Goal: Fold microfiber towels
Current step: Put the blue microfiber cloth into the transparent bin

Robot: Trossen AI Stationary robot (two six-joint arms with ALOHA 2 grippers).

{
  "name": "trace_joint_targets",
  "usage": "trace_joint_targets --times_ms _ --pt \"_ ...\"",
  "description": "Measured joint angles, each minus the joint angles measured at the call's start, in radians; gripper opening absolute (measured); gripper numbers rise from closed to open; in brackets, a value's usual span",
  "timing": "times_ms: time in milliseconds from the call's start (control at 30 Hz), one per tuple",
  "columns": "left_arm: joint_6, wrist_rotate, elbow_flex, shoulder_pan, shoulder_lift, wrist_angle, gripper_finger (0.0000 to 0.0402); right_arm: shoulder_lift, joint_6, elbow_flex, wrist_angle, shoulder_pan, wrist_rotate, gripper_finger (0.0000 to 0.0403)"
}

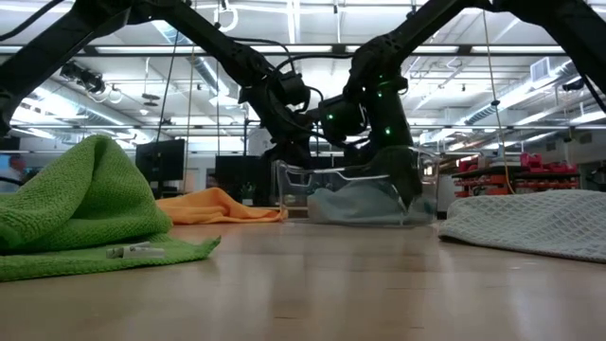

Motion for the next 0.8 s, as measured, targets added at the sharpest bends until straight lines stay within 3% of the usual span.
trace_joint_targets --times_ms 167,367,500,800 --pt "-0.001 -0.003 0.000 -0.001 0.000 0.001 0.0009 -0.022 0.032 0.002 -0.004 -0.001 0.003 0.0000" --pt "-0.006 -0.010 -0.001 0.000 0.003 0.003 0.0037 -0.121 0.077 0.002 0.003 -0.001 0.038 0.0000" --pt "-0.008 -0.012 -0.002 -0.002 0.004 0.005 0.0036 -0.170 0.079 0.003 0.010 0.000 0.035 0.0000" --pt "-0.006 -0.042 -0.003 -0.041 0.004 0.046 0.0024 -0.134 0.053 0.003 0.214 -0.007 -0.030 0.0000"
